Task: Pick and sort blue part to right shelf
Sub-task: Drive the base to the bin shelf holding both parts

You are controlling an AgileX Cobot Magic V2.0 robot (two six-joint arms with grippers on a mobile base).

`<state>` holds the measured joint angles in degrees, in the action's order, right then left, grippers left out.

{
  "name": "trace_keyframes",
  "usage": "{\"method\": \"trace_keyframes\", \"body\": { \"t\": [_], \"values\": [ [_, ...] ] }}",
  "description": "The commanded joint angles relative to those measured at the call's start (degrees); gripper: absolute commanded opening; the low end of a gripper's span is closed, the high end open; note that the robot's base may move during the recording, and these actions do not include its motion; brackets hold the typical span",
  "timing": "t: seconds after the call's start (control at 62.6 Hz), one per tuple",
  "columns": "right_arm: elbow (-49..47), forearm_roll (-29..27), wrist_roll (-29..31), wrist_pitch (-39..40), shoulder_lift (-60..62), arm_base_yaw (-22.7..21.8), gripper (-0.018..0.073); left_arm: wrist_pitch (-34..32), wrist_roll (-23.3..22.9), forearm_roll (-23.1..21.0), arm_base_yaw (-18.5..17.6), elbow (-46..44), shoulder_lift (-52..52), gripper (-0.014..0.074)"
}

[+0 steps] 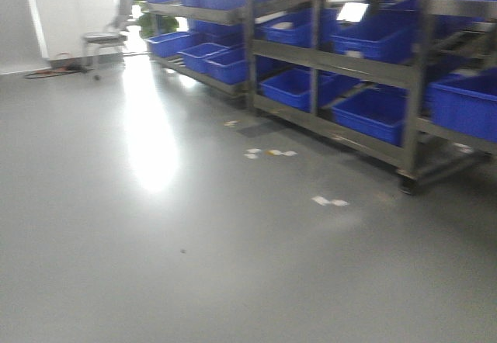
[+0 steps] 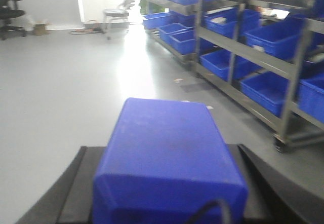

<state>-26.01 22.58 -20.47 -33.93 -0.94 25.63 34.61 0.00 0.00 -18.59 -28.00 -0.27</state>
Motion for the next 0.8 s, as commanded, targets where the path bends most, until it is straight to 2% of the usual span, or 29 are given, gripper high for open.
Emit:
{"method": "trace_keyframes", "body": {
  "t": [0.0,0.783],
  "values": [
    [-1.6,1.7,0.4,5.1,-1.0,0.0,0.0144,-5.4,-0.4,0.0,0.0,-1.6,-1.1,0.0281],
    [-1.6,1.7,0.4,4.9,-1.0,0.0,0.0144,-5.4,-0.4,0.0,0.0,-1.6,-1.1,0.0281]
  ]
}}
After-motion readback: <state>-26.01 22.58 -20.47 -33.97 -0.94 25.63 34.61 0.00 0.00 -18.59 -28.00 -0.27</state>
